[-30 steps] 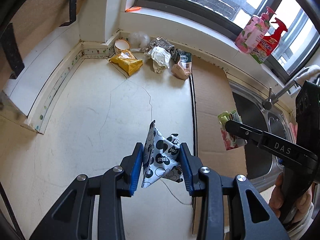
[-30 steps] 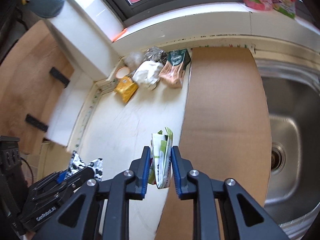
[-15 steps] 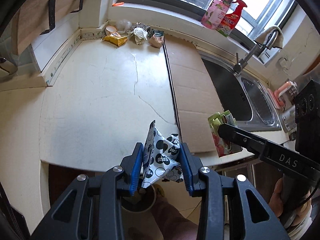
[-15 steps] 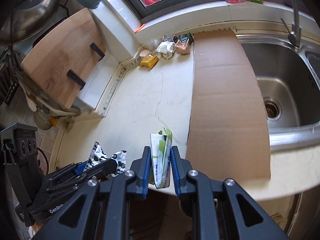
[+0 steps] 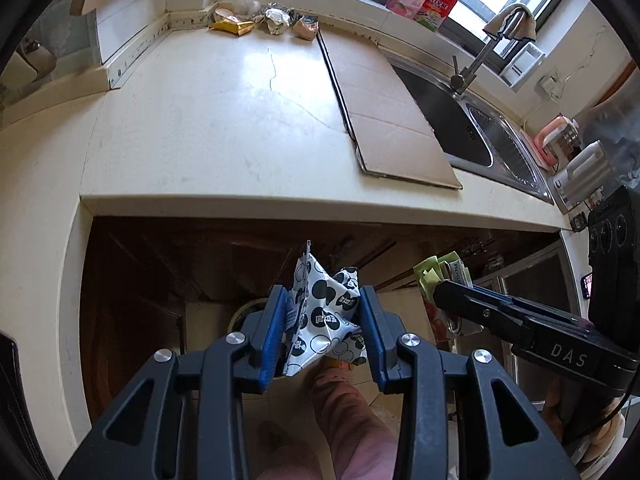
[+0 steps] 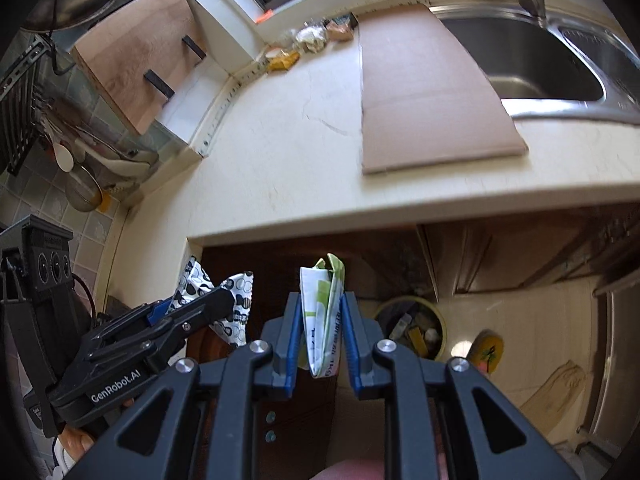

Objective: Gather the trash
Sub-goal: 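Carry the wrapper and green packet down over the floor trash bin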

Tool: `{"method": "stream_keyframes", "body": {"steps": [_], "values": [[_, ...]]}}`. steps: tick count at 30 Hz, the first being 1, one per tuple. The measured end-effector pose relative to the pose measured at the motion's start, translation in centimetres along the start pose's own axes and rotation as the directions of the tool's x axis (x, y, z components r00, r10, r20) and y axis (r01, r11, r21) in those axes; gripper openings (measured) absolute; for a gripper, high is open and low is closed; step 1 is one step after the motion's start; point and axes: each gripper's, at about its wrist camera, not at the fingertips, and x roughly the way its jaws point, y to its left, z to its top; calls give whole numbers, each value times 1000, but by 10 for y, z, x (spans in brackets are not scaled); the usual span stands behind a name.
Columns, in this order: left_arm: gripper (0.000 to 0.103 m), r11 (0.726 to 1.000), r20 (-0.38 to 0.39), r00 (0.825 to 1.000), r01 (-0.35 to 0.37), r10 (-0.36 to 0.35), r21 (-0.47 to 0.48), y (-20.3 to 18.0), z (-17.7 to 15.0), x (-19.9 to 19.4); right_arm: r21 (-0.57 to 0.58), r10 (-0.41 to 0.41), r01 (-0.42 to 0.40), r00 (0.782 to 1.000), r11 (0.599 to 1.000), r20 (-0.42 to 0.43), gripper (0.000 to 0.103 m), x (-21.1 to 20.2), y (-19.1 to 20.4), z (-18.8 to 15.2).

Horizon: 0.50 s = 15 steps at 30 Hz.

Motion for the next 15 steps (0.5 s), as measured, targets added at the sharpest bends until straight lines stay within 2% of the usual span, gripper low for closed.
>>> {"method": "stream_keyframes", "body": {"steps": [9,15], "values": [[35,999,-104,995,-11,8,-31,15,-45,55,60,-33,40,992,997,-124,19,44,-34,-38],[35,998,-148,989,-37,28,-57,28,-73,115,63,-34,47,981,997,-193,19,87,-59,-53]]}}
